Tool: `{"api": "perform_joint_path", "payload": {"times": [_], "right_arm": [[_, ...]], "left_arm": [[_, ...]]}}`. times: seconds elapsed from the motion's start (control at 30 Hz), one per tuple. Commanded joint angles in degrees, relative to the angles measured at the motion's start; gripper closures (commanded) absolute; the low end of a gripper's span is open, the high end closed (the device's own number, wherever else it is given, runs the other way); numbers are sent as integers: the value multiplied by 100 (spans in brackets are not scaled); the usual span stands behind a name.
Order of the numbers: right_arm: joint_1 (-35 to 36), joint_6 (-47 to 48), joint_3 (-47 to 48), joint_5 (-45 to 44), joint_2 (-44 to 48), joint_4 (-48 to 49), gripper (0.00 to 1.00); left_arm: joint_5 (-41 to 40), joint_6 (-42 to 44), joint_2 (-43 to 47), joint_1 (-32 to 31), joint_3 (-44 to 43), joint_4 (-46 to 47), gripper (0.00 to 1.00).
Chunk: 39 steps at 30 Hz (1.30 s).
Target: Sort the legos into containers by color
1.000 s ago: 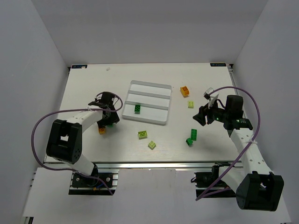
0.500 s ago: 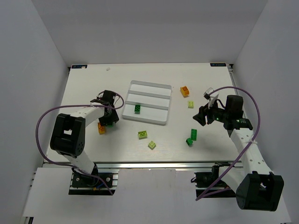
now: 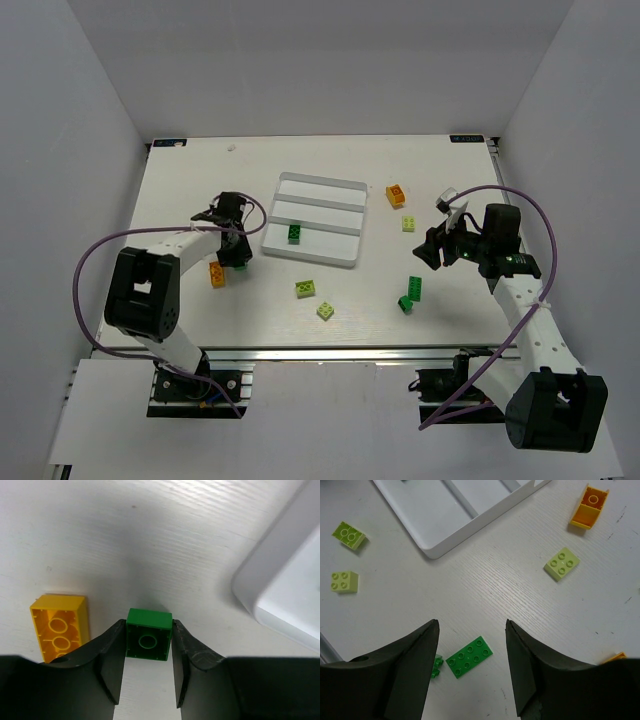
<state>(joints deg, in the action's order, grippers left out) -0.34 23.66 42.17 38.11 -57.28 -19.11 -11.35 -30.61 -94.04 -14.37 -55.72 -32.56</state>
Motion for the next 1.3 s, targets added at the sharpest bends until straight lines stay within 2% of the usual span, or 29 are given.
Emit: {"api": "perform_joint_path", "payload": {"times": [0.0, 0.17, 0.33, 0.47, 0.57, 0.7, 0.9, 0.97, 1.1, 1.17, 1.2, 1.23, 1.27], "right_arm": [[16, 86, 19, 92, 59, 180, 38], [25, 77, 19, 74, 41, 180, 38], [25, 77, 19, 74, 32, 189, 38], [25, 104, 10, 74, 15, 189, 38], [25, 156, 1, 83, 24, 180, 38], [25, 235, -7, 136, 24, 154, 38], [25, 262, -7, 127, -3, 145, 38], [16, 314, -7, 170, -29, 110, 37], [182, 630, -34, 529, -21, -40, 27], [183, 1121, -95, 758, 23, -241, 22], [218, 1384, -139, 1012, 102, -320, 22], [262, 2222, -200, 1171, 129, -478, 20], [323, 2631, -235, 1260, 164, -697, 20]], "left_arm": [[493, 284, 754, -39, 132, 372, 83], [1353, 626, 1606, -92, 290, 724, 98], [2057, 688, 1801, -92, 246, 1058, 100], [2602, 644, 1495, -92, 45, 1522, 97], [2778, 530, 1117, -92, -183, 1708, 84], [2823, 495, 642, -92, -517, 1647, 60], [2849, 556, 237, -145, -720, 1577, 44], [2849, 582, 176, -145, -747, 1551, 31], [2806, 644, 254, -145, -729, 1568, 28], [2770, 653, 351, -145, -729, 1524, 28], [2744, 662, 525, -145, -729, 1524, 28], [2726, 670, 657, -145, -695, 1507, 28], [2726, 697, 798, -145, -555, 1515, 28]]}}
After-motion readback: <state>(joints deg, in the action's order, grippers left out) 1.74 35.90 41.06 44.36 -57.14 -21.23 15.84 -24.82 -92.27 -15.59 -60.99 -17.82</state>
